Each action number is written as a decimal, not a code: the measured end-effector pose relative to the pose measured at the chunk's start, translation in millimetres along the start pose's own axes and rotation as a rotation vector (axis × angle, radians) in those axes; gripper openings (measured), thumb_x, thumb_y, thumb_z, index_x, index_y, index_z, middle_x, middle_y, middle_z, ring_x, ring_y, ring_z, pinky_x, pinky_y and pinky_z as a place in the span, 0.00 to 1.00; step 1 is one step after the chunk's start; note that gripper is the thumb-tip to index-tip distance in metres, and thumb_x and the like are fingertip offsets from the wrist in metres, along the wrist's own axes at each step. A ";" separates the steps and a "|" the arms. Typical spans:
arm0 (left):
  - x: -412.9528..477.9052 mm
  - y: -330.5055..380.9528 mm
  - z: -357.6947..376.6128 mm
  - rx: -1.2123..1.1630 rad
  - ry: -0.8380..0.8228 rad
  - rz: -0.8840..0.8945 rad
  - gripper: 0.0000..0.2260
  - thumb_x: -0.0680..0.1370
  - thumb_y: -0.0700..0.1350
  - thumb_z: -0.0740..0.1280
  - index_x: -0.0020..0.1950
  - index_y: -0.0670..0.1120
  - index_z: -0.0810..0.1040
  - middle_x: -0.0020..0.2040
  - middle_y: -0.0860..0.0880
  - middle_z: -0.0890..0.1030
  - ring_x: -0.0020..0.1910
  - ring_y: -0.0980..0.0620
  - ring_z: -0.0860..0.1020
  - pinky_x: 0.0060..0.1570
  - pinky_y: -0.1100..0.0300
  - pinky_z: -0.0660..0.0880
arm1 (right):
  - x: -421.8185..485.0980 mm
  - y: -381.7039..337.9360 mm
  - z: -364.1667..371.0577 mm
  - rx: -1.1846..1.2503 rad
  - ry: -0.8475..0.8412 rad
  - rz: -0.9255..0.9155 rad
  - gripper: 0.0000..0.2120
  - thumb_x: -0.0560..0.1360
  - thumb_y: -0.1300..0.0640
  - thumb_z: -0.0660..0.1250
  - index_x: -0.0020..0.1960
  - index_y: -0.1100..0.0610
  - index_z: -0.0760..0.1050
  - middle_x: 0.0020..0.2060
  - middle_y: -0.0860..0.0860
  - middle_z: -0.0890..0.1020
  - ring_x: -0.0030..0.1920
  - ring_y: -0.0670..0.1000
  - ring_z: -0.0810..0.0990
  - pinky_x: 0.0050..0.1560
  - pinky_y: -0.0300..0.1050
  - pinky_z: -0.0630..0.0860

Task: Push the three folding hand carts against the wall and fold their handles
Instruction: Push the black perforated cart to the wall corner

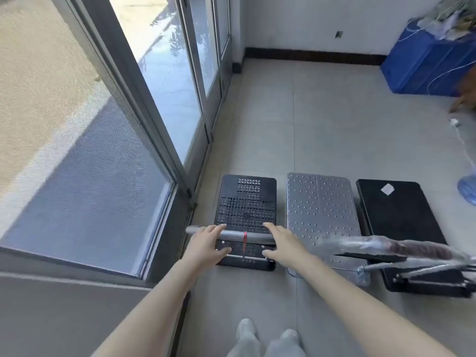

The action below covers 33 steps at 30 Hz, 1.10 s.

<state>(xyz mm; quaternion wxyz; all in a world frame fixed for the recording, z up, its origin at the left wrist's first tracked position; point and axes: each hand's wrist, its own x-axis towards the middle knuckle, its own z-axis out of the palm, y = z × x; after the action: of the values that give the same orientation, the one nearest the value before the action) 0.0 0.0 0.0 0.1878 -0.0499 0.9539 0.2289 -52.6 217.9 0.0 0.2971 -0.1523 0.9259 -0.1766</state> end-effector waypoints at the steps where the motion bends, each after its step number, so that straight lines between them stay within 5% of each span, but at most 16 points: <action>1: 5.2 -1.9 2.8 0.046 -0.003 0.021 0.30 0.75 0.54 0.68 0.74 0.51 0.64 0.71 0.50 0.71 0.71 0.47 0.67 0.69 0.53 0.63 | 5.7 -0.1 1.9 -0.023 -0.010 -0.005 0.35 0.73 0.50 0.68 0.74 0.50 0.55 0.67 0.54 0.70 0.67 0.57 0.68 0.67 0.53 0.67; 10: 48.8 -1.4 37.3 0.253 -0.077 -0.056 0.33 0.71 0.49 0.69 0.74 0.52 0.60 0.68 0.49 0.70 0.70 0.45 0.64 0.72 0.48 0.57 | 47.7 4.1 28.7 -0.155 -0.077 -0.053 0.32 0.72 0.49 0.69 0.71 0.52 0.60 0.66 0.55 0.71 0.66 0.57 0.69 0.65 0.52 0.66; 14: 69.6 -13.4 48.3 0.368 -0.115 -0.113 0.31 0.71 0.48 0.69 0.71 0.51 0.62 0.65 0.48 0.71 0.69 0.45 0.64 0.75 0.45 0.49 | 63.3 15.1 40.7 -0.180 -0.043 -0.039 0.16 0.72 0.46 0.67 0.53 0.53 0.68 0.55 0.55 0.79 0.57 0.58 0.76 0.56 0.50 0.69; 17: 84.1 -23.1 48.8 0.373 -0.082 -0.091 0.19 0.72 0.51 0.68 0.61 0.49 0.72 0.59 0.49 0.77 0.64 0.45 0.70 0.74 0.47 0.56 | 74.9 13.7 40.9 -0.117 -0.020 -0.030 0.13 0.73 0.45 0.65 0.41 0.50 0.63 0.49 0.54 0.82 0.52 0.58 0.79 0.44 0.48 0.67; 19: 89.0 -25.5 51.1 0.356 -0.074 -0.053 0.10 0.73 0.49 0.66 0.52 0.48 0.77 0.53 0.49 0.80 0.58 0.45 0.74 0.63 0.53 0.66 | 80.2 11.0 44.9 -0.122 -0.006 -0.060 0.11 0.73 0.48 0.64 0.38 0.50 0.64 0.48 0.55 0.83 0.51 0.58 0.80 0.40 0.45 0.64; 22: 89.3 -28.2 50.9 0.375 -0.063 -0.037 0.07 0.73 0.46 0.63 0.48 0.47 0.78 0.50 0.48 0.82 0.54 0.44 0.76 0.52 0.54 0.67 | 83.5 9.2 47.9 -0.156 0.023 -0.090 0.08 0.74 0.48 0.63 0.44 0.53 0.72 0.49 0.55 0.83 0.52 0.59 0.80 0.41 0.46 0.63; 26: 93.5 -31.2 46.4 0.409 -0.047 -0.042 0.08 0.72 0.44 0.63 0.49 0.46 0.78 0.51 0.47 0.82 0.54 0.44 0.76 0.52 0.54 0.68 | 88.5 5.9 47.1 -0.159 0.016 -0.084 0.10 0.74 0.48 0.63 0.48 0.54 0.73 0.50 0.56 0.83 0.53 0.59 0.79 0.45 0.48 0.70; 33: 112.2 -27.5 39.6 0.409 -0.058 -0.040 0.08 0.72 0.44 0.63 0.49 0.46 0.78 0.51 0.47 0.82 0.54 0.44 0.76 0.52 0.54 0.68 | 104.4 9.4 37.4 -0.152 0.013 -0.045 0.07 0.74 0.49 0.62 0.42 0.53 0.69 0.49 0.56 0.83 0.51 0.59 0.80 0.41 0.48 0.67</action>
<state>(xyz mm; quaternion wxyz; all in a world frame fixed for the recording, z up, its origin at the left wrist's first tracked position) -85.5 -7.4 -86.9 0.2258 -0.0232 0.9735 0.0280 -112.8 177.1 -84.3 0.2746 -0.1943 0.9349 -0.1135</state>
